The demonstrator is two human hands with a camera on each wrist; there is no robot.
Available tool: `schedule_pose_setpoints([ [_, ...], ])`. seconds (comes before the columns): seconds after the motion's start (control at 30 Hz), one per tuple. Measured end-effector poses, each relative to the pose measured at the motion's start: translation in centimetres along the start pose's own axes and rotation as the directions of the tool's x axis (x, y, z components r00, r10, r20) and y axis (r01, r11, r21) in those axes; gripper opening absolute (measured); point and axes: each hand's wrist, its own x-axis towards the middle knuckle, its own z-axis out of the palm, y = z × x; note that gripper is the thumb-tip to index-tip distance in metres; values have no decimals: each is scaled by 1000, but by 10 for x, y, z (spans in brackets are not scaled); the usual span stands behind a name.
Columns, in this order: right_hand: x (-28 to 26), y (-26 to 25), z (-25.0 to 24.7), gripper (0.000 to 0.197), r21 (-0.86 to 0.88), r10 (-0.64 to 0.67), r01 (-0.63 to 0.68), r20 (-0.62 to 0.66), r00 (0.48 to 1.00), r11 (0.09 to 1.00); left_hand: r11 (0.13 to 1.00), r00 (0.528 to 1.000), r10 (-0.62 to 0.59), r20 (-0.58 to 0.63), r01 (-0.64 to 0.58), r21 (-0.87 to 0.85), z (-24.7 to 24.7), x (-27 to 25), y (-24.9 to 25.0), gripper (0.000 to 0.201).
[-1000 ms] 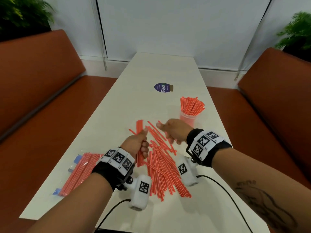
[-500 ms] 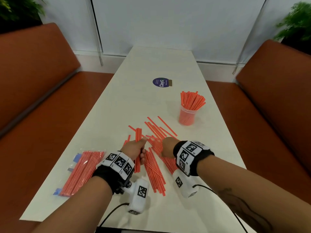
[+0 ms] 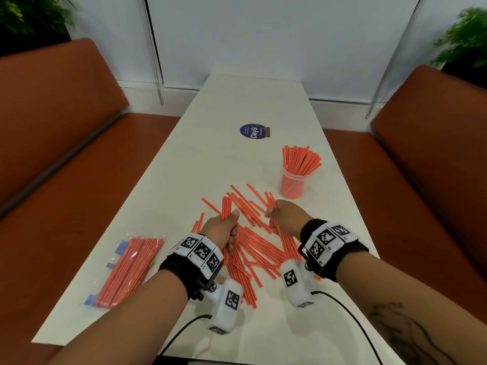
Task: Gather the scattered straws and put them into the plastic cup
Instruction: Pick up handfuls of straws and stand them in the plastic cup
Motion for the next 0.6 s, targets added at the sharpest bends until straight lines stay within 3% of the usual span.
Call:
schedule_pose_setpoints([
  [0.13,0,-5,-2,21,158,-91,87,21,996,984,994,994,105,-8,-105,-33,17,-2,9,34],
  [0.3,-13,-13,9,27,159,-259,239,116,959,958,964,974,224,-47,-228,-136,35,5,26,27],
  [0.5,-17,-8,6,22,216,-208,184,93,974,959,956,967,251,-52,-256,-145,34,10,30,23],
  [0.6,-19,-6,6,23,211,-231,209,89,969,955,940,952,279,-128,-298,-166,31,13,32,26],
])
